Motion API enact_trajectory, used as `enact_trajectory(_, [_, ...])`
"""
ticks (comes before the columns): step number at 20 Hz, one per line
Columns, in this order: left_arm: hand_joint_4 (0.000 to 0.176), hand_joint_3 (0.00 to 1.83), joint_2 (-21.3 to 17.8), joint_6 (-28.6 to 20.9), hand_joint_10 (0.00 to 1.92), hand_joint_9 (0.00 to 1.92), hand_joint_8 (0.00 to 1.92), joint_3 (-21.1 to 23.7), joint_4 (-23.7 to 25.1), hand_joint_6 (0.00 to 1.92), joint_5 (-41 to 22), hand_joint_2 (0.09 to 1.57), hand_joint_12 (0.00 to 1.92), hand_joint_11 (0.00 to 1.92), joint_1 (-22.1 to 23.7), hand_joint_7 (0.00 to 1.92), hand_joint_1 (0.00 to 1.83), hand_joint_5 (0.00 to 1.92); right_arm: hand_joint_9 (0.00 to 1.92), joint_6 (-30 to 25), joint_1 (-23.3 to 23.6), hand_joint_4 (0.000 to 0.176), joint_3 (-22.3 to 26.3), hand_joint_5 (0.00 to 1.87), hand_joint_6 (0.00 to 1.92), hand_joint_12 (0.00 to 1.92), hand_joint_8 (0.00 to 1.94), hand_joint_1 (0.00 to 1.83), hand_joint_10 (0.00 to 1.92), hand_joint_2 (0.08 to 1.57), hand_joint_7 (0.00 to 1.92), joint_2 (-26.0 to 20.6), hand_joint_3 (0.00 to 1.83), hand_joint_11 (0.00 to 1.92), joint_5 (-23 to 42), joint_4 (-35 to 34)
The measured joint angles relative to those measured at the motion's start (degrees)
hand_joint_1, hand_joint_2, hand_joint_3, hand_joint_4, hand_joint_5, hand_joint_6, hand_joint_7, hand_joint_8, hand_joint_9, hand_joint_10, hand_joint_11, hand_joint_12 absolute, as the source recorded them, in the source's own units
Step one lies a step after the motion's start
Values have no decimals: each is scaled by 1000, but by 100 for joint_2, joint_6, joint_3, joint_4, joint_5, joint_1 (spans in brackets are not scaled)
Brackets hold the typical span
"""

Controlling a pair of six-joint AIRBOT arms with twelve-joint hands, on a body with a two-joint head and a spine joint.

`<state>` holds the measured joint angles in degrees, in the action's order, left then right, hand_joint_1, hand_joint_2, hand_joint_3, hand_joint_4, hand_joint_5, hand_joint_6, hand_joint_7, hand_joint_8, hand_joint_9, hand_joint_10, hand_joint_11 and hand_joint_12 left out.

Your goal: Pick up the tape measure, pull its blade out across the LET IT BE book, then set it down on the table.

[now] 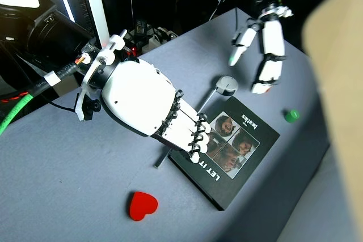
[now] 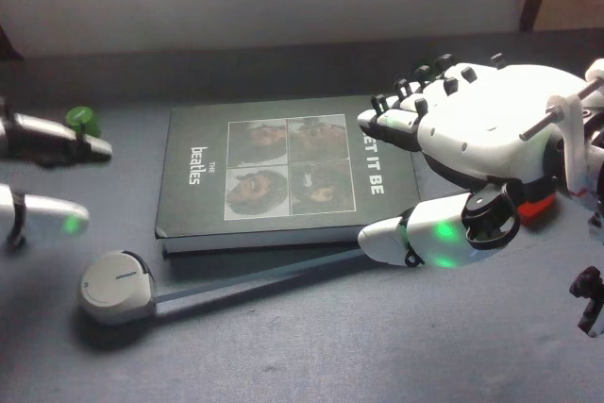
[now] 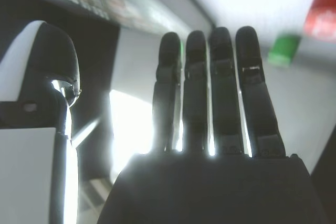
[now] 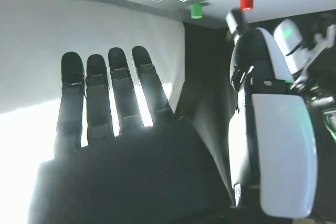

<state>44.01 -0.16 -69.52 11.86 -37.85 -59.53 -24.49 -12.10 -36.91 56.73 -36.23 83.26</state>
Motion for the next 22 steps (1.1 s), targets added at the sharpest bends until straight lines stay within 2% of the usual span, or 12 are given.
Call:
enact_trajectory(2, [0, 0, -35, 221, 39, 637, 20, 79, 7, 13, 398, 1033, 793, 354, 590, 624, 588, 593, 225, 2, 0, 0, 13, 187, 9, 765, 12, 134, 15, 1091, 212, 0, 0, 39, 0, 4])
enact_trajectory(4, [0, 0, -22, 763, 373, 729, 107, 188, 22, 15, 1032, 1035, 1076, 472, 1423, 769, 587, 792, 744, -9, 0, 0, 87, 604, 33, 1011, 67, 346, 134, 1058, 757, -4, 1, 456, -61, 22])
enact_trajectory(5, [0, 0, 7, 1058, 984, 634, 791, 260, -11, 158, 1552, 1031, 1259, 535, 1932, 627, 597, 873, 830, -44, 0, 0, 120, 879, 67, 1314, 273, 540, 754, 1057, 952, -9, 1, 692, -133, 26])
enact_trajectory(6, [0, 0, 17, 1325, 1541, 614, 1396, 332, -50, 1116, 2085, 1037, 1585, 644, 2361, 541, 636, 674, 944, -90, -2, 0, 129, 914, 602, 1800, 1142, 773, 1595, 1041, 880, -11, 0, 968, -188, 7])
enact_trajectory(7, [6, 9, 46, 1648, 1845, 686, 1789, 396, -57, 1754, 2673, 1082, 1854, 772, 2830, 510, 700, 574, 1139, -133, 0, 0, 160, 837, 1346, 1897, 1781, 924, 1856, 1039, 866, -13, 0, 1288, -262, -7])
enact_trajectory(8, [29, 10, 142, 2135, 1906, 810, 1895, 393, -85, 1888, 3119, 1122, 1908, 929, 3161, 534, 799, 557, 1311, -179, -2, 0, 197, 821, 1806, 1916, 1909, 990, 1908, 1051, 966, -15, 2, 1526, -358, -9])
enact_trajectory(9, [36, 5, 385, 3272, 1920, 1042, 1920, 396, -114, 1920, 3943, 1154, 1920, 1212, 3856, 736, 936, 684, 1518, -315, -2, 0, 293, 902, 1916, 1921, 1940, 1043, 1920, 1121, 1178, -11, 16, 1755, -520, 46])
enact_trajectory(13, [35, 16, 551, 5471, 1921, 1551, 1921, 544, -1108, 1921, 4304, 1286, 1921, 1677, 4461, 1303, 709, 1292, 1651, -509, -37, 0, 326, 1170, 1921, 1921, 1941, 979, 1921, 1260, 1458, 20, 16, 1828, -673, 111])
enact_trajectory(15, [56, 9, 634, 7128, 1921, 1593, 1921, 651, -2809, 1921, 4297, 1340, 1921, 1769, 4496, 1394, 592, 1360, 1664, -533, -90, 0, 332, 1155, 1921, 1921, 1941, 1047, 1921, 1258, 1462, 72, 6, 1845, -828, 72])
enact_trajectory(17, [163, 0, 649, 9606, 1921, 1600, 1921, 1027, -5930, 1921, 3626, 1373, 1921, 1789, 4301, 1412, 556, 1360, 1669, -533, -103, 0, 356, 1099, 1921, 1921, 1941, 1062, 1921, 1258, 1440, 127, 3, 1863, -942, 74])
enact_trajectory(19, [175, 0, 643, 11783, 1921, 1569, 1921, 1425, -8430, 1921, 2754, 1358, 1921, 1732, 4234, 1376, 601, 1305, 1663, -533, -109, 0, 385, 1099, 1921, 1921, 1941, 1066, 1921, 1273, 1430, 146, 7, 1861, -1012, 85])
enact_trajectory(22, [176, 0, 505, 12959, 1921, 1506, 1921, 1965, -9984, 1921, 1362, 1309, 1921, 1642, 4172, 1289, 659, 1174, 1659, -599, -142, 0, 396, 1164, 1921, 1921, 1941, 1057, 1921, 1279, 1423, 157, 4, 1862, -1119, 125])
